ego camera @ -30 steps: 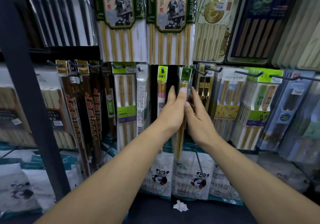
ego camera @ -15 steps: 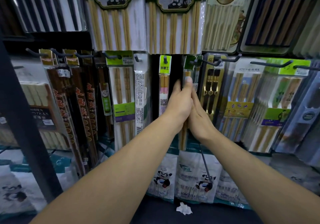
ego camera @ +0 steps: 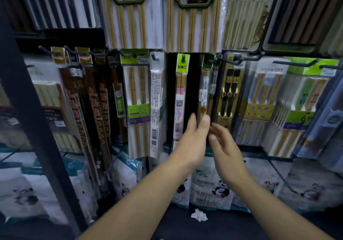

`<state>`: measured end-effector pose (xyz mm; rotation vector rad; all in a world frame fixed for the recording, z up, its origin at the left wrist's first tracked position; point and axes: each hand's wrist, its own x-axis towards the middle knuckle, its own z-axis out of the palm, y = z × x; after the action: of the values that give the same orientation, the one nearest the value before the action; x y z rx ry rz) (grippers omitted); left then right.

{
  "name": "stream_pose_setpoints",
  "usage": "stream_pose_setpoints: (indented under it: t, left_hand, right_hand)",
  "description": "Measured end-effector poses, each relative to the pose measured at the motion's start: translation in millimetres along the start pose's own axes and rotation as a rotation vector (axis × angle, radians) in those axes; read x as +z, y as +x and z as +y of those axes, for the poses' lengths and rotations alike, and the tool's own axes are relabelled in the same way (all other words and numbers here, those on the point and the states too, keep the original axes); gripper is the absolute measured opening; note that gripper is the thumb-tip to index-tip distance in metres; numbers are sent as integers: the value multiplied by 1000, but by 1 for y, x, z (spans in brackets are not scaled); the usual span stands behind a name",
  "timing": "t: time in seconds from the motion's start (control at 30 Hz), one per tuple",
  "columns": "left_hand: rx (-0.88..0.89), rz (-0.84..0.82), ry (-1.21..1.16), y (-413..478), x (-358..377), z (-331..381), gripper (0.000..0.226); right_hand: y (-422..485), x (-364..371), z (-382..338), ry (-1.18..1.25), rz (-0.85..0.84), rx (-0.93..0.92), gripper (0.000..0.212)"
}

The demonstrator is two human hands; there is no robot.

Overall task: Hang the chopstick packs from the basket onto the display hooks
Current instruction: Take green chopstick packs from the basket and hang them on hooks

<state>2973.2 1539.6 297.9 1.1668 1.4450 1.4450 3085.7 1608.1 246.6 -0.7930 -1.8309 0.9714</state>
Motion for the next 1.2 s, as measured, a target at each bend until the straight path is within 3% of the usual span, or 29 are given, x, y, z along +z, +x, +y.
stream_pose_setpoints:
  t: [0.07, 0.17, 0.27, 0.37, 0.5, 0.63, 0.83, 1.0, 1.2]
  left_hand:
    - [-21, -37, -9, -34, -9, -28, 78]
    - [-71, -23, 28, -70, -29, -81, 25]
    - [-178, 116, 238, -97, -58, -143, 9]
    - [-332, 226, 510, -124, -90, -211, 13]
    - [-533, 291, 840, -178, -117, -287, 43]
    - [-787, 243, 710, -220, -132, -339, 61]
    - [-680, 297, 582, -244, -135, -368, 38]
    - [-643, 355, 568, -240, -132, -372, 24]
    - [-642, 367, 575, -237, -131, -376, 20]
  right_hand:
    - [-29, 0, 8, -54, 31, 8, 29]
    - [-70, 9, 28, -90, -23, 73, 11]
    - [-114, 30, 63, -153, -203, 214, 12]
    - [-163, 58, 111, -257, -406, 326, 13]
    - [-225, 99, 181, -383, -648, 509, 8]
    - [-276, 134, 235, -493, -795, 633, 17]
    - [-311, 161, 287, -570, -1040, 689, 53]
    - [-327, 180, 302, -770, -1121, 543, 79]
    - [-333, 196, 307, -825, -1056, 479, 58]
